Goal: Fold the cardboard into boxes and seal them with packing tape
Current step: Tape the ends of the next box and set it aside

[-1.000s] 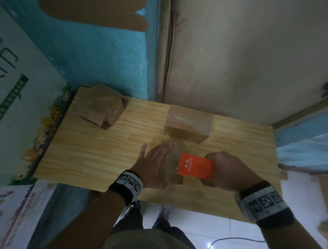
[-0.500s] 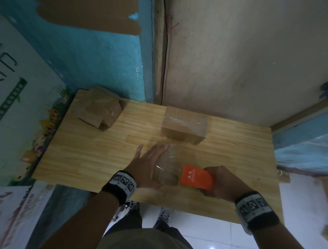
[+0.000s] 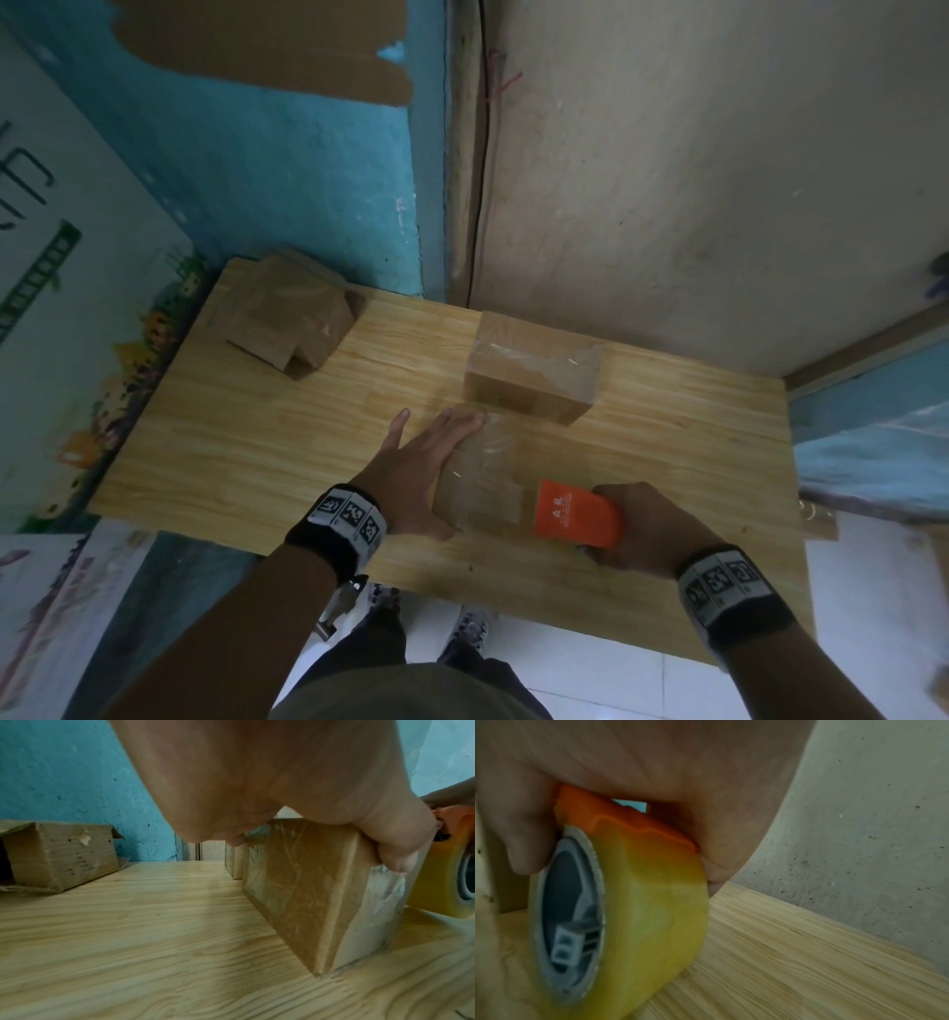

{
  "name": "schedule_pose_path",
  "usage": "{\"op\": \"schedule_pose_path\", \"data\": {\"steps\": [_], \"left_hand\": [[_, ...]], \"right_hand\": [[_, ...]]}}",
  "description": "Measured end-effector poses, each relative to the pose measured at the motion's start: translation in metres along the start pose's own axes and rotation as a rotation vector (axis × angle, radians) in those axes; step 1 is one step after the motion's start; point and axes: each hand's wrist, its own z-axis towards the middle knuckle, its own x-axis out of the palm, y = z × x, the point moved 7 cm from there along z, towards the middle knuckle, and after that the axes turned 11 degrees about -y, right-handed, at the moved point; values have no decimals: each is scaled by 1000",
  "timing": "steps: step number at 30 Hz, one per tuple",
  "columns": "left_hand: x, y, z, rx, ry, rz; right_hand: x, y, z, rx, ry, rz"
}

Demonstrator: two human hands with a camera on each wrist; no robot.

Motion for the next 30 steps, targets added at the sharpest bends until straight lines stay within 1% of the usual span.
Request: {"op": "schedule_pose_path", "data": {"steps": [6,11,16,23,26,30], "left_hand": [[0,0,1,11,-13,1],[-2,0,1,8,-14,-5],[-5,-2,3,14,-7,38],[-7,0,5,24,-6,61],[-9,1,7,28,-1,65],[-8,1,9,28,16,37]], "right_hand": [[0,-10,-2,19,-21,-9],[-2,-8,0,31,-9,-28],[-5,-4,-4,28,-31,-45],[-15,4,-7,39,-8,-99],[-22,-6,-15,70,-6,-129],[-16,-10,-18,137,44,-197]]}}
